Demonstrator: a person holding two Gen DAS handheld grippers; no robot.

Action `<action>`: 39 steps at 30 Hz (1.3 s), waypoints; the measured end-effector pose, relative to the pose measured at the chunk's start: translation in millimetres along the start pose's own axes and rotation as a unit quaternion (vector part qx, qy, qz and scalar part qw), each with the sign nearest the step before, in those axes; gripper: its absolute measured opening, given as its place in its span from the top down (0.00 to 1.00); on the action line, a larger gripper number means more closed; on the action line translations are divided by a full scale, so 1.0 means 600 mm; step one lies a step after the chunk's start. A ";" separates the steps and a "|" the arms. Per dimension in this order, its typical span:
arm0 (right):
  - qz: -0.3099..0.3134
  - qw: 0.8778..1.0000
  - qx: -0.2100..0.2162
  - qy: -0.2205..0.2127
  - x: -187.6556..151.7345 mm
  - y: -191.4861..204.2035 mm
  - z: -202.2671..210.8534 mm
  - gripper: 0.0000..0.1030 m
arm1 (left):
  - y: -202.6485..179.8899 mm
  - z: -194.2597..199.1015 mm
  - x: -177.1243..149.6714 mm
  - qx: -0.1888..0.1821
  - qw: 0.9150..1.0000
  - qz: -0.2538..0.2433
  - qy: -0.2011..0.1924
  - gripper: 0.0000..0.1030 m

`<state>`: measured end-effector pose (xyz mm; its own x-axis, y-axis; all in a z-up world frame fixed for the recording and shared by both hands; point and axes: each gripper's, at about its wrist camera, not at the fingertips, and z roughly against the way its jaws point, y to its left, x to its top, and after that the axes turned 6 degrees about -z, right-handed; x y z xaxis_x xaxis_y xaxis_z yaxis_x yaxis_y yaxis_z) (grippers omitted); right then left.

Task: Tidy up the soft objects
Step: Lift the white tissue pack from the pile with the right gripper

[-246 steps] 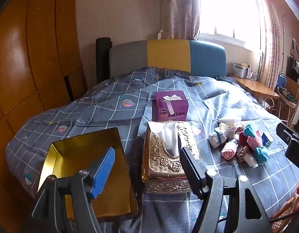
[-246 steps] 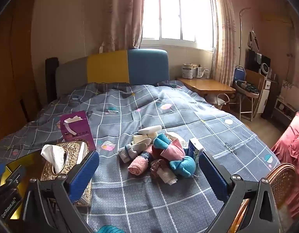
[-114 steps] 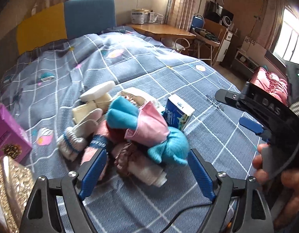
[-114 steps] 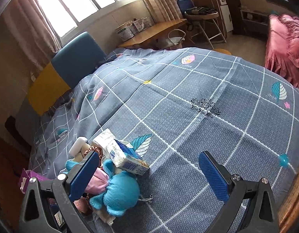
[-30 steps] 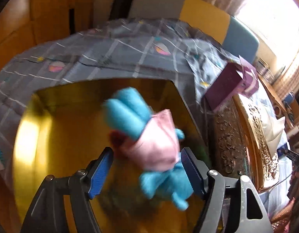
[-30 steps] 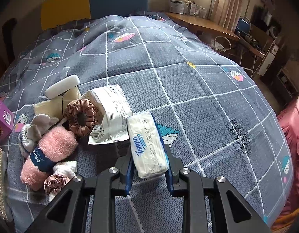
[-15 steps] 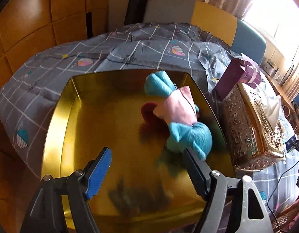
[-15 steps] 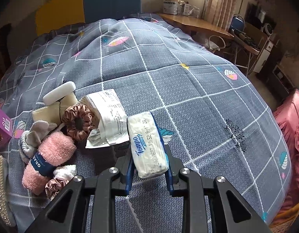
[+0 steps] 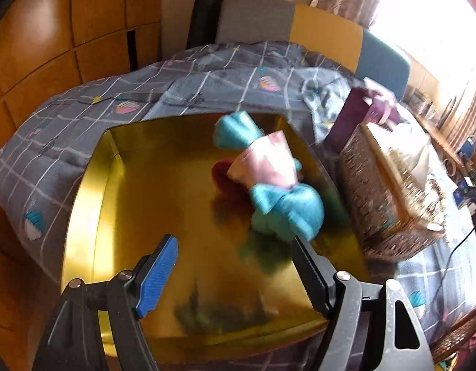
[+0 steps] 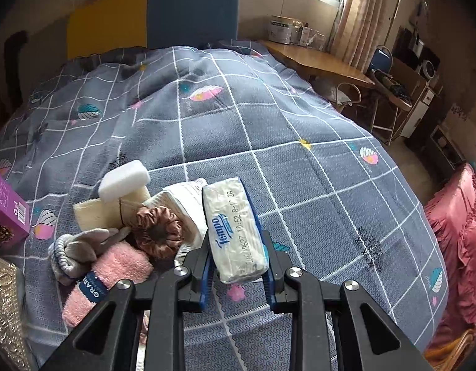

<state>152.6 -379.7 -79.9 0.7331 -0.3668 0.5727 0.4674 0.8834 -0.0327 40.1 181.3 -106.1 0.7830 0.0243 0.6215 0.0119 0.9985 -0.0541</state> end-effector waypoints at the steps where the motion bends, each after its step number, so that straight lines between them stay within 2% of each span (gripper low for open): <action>1: 0.003 1.000 0.004 -0.002 -0.001 0.005 0.004 0.74 | -0.007 -0.004 0.007 -0.003 1.000 -0.008 -0.002 0.26; 4: 0.011 1.000 0.013 -0.009 -0.005 0.021 0.017 0.74 | -0.032 -0.029 0.029 0.001 0.999 -0.035 0.005 0.25; 8: 0.022 0.999 0.024 -0.013 -0.015 0.033 0.028 0.74 | -0.056 -0.092 0.059 0.008 0.996 -0.063 0.062 0.25; 10: 0.026 0.999 0.028 -0.015 -0.019 0.035 0.032 0.74 | -0.046 -0.113 0.061 0.021 0.994 -0.058 0.089 0.26; 11: 0.027 0.999 0.029 -0.017 -0.020 0.034 0.035 0.74 | -0.034 -0.121 0.058 0.036 0.992 -0.053 0.105 0.29; 12: 0.028 0.999 0.031 -0.019 -0.020 0.033 0.037 0.74 | -0.016 -0.125 0.051 0.043 0.992 -0.041 0.114 0.37; 13: 0.029 0.999 0.033 -0.020 -0.021 0.032 0.039 0.74 | 0.001 -0.127 0.044 0.039 0.991 -0.027 0.121 0.39; 18: 0.037 0.998 0.037 -0.022 -0.022 0.030 0.039 0.74 | 0.061 -0.120 0.004 0.056 0.988 0.020 0.145 0.39; 23: 0.046 0.999 0.024 -0.017 -0.014 0.033 0.024 0.74 | 0.084 -0.090 -0.020 0.052 0.989 0.047 0.133 0.39; 30: 0.048 0.999 0.014 -0.013 0.007 0.047 0.018 0.74 | 0.108 -0.043 -0.036 0.040 0.992 0.073 0.093 0.39; 34: 0.060 0.997 0.024 -0.029 0.026 0.080 0.040 0.74 | 0.109 -0.011 -0.042 0.041 0.995 0.073 0.060 0.39; 39: 0.087 0.994 0.042 -0.047 0.049 0.145 0.069 0.74 | 0.102 0.001 -0.035 0.034 0.996 0.070 0.044 0.39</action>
<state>194.3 -301.2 -32.1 0.7475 -0.1810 0.6391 0.2925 0.9536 -0.0721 23.9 241.6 -121.8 0.8256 0.1621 0.5404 -0.1413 0.9867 -0.0802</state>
